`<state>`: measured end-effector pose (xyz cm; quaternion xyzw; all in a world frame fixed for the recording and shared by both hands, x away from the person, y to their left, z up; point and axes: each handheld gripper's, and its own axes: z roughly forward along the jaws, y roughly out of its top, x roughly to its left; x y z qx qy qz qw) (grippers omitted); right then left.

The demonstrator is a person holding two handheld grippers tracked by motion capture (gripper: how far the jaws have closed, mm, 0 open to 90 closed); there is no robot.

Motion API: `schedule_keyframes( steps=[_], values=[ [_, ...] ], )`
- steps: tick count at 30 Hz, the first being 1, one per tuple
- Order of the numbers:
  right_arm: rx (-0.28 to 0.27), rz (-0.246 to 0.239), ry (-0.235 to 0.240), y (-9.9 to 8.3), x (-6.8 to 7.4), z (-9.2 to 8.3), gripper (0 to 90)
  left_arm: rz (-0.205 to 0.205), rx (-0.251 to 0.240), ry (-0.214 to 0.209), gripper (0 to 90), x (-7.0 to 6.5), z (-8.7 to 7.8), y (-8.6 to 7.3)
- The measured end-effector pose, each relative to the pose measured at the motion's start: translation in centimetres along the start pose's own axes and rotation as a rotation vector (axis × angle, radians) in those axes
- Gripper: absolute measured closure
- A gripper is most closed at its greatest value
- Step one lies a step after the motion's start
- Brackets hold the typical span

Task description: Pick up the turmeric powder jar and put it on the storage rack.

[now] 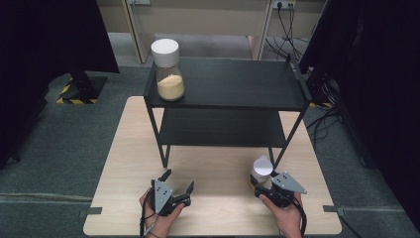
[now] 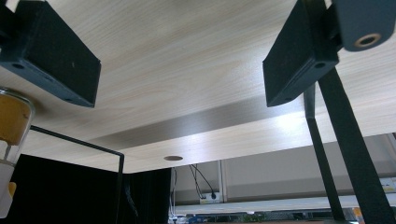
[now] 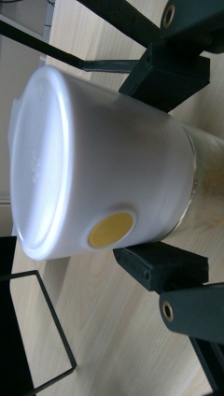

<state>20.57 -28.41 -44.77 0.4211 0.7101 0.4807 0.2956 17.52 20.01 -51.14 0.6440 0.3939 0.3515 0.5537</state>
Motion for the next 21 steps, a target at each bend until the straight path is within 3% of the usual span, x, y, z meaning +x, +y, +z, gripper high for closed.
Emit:
schedule_keyframes(
  steps=[7,21],
  values=[
    [-0.044,-0.002,-0.014,-0.2,0.6,-0.7,30.8,-0.001,0.000,0.000,10.9,0.0,0.0,0.0],
    [-0.195,-0.002,-0.020,2.0,0.9,-4.0,30.9,0.004,-0.001,0.002,10.9,-0.1,0.0,0.0]
  ],
)
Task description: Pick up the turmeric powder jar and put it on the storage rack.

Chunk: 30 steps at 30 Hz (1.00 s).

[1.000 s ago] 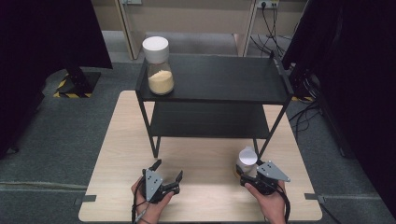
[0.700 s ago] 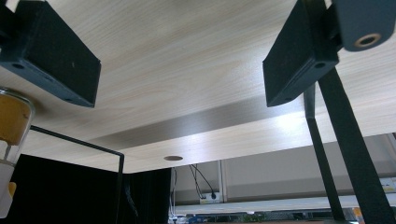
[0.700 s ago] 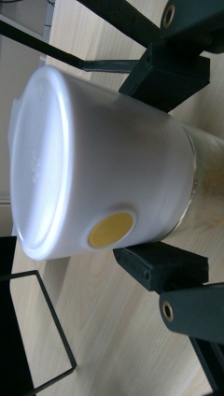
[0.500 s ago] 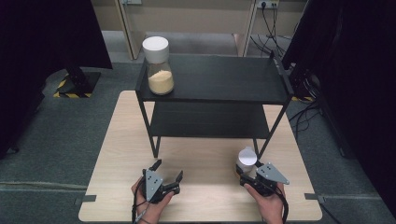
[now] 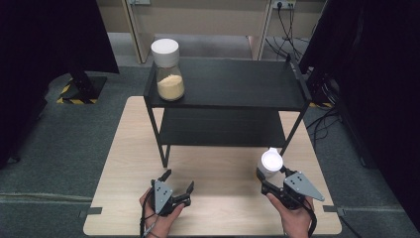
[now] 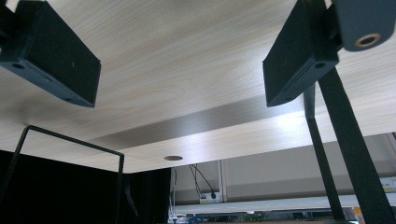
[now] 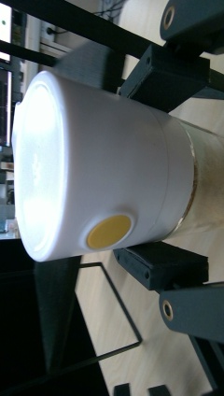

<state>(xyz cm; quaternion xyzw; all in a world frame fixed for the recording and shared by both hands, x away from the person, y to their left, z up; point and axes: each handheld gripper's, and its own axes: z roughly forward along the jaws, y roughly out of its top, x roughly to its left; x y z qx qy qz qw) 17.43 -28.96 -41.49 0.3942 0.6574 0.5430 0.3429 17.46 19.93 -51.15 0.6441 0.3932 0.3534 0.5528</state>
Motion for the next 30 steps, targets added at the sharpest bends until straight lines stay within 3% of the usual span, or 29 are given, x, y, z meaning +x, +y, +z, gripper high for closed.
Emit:
schedule_keyframes(
  steps=[30],
  values=[
    [-0.195,0.002,-0.006,5.4,0.5,-1.4,30.9,0.003,0.002,0.002,11.0,0.0,0.0,0.0]
  ],
)
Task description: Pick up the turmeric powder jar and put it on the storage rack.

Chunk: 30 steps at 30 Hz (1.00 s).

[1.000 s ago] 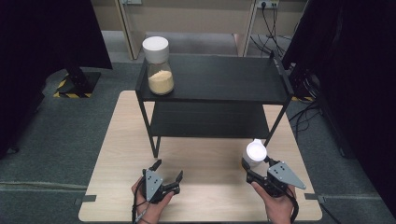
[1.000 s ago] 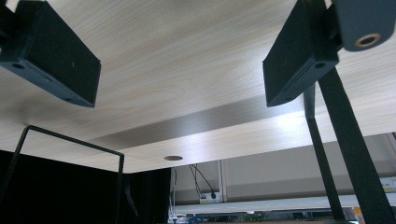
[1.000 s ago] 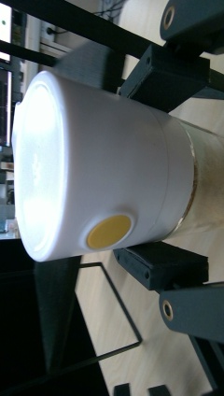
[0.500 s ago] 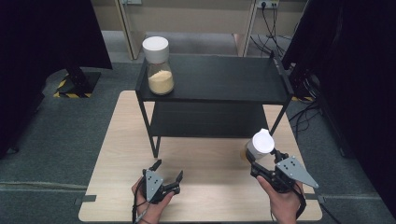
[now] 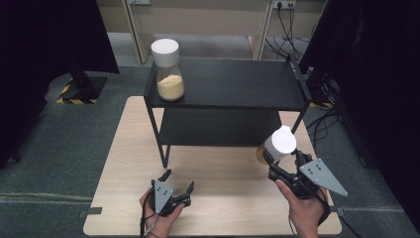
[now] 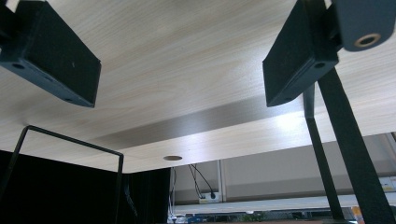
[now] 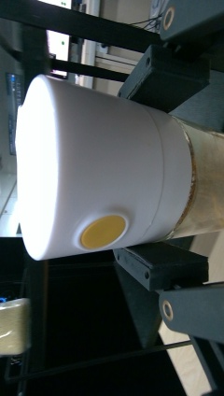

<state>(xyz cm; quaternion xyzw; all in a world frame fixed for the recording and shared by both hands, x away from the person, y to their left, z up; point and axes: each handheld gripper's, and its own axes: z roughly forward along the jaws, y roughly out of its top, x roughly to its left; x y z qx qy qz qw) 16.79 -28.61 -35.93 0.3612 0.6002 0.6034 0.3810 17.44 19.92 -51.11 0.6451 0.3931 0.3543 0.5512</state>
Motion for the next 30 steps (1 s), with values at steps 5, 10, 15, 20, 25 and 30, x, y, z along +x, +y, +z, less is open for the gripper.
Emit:
schedule_keyframes(
  steps=[5,10,15,20,25,30],
  values=[
    [-0.021,0.001,0.005,1.3,-0.2,0.1,30.9,-0.003,-0.002,0.001,11.0,0.0,0.0,0.0],
    [-0.042,0.001,0.005,2.3,-0.2,0.2,31.0,-0.002,0.000,0.001,11.0,0.0,0.0,0.0],
    [-0.061,0.001,0.008,3.4,-0.3,0.3,31.0,-0.001,0.000,0.001,11.1,0.0,0.0,0.0],
    [-0.075,0.001,0.008,4.2,-0.3,0.4,30.9,-0.004,-0.001,0.002,11.1,0.0,0.0,0.0],
    [-0.085,0.002,0.010,4.9,-0.3,0.4,30.9,-0.003,0.003,0.001,11.2,0.0,0.0,0.1],
    [-0.096,-0.002,0.011,5.6,-0.2,0.5,31.0,-0.005,0.004,0.002,11.2,0.0,0.0,0.1]
  ],
)
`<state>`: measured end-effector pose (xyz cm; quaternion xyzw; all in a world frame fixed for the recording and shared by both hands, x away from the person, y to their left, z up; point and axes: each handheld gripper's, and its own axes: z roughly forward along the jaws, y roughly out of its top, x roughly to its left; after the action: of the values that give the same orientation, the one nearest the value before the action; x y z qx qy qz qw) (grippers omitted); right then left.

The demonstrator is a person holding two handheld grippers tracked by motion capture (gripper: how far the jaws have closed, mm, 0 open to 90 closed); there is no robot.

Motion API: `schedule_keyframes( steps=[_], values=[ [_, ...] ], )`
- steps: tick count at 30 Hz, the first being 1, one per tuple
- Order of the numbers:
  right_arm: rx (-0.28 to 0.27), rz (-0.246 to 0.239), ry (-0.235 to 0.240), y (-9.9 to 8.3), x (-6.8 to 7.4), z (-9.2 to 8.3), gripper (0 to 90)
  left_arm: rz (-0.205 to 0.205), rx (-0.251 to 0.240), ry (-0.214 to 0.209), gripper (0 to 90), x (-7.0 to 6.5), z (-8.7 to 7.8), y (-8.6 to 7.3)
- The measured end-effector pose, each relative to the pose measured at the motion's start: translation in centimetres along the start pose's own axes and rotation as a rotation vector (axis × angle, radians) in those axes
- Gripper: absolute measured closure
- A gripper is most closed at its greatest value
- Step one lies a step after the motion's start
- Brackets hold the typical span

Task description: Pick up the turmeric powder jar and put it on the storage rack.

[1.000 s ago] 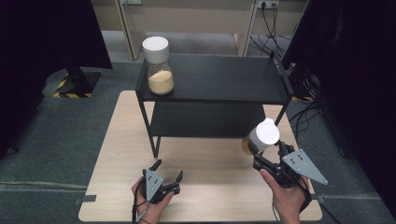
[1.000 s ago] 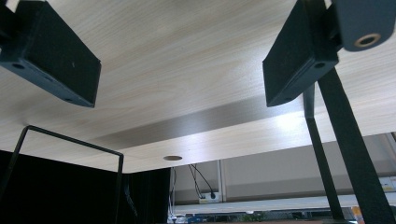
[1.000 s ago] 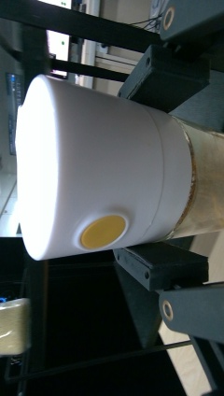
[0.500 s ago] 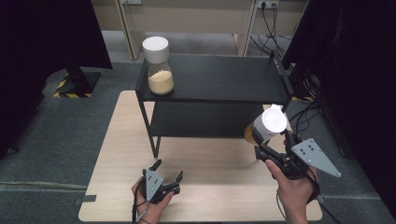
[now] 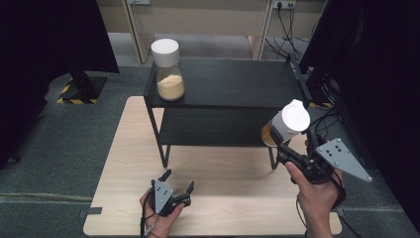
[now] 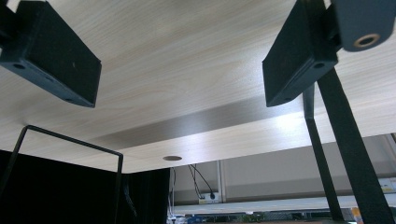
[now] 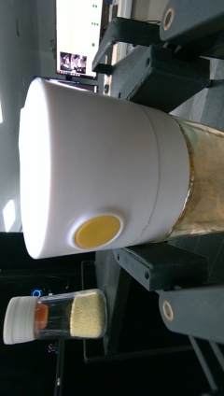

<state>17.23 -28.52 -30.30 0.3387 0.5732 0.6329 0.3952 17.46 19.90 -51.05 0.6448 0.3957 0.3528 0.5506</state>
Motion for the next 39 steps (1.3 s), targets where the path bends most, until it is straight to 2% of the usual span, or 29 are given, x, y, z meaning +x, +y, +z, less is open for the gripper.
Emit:
schedule_keyframes(
  steps=[26,39],
  values=[
    [-0.058,0.006,-0.003,3.7,0.0,2.1,31.0,-0.001,0.000,-0.002,11.3,-0.1,0.1,0.0],
    [-0.071,0.018,-0.027,4.5,-0.3,3.8,31.0,0.000,0.000,-0.003,11.2,-0.1,0.1,0.0]
  ],
)
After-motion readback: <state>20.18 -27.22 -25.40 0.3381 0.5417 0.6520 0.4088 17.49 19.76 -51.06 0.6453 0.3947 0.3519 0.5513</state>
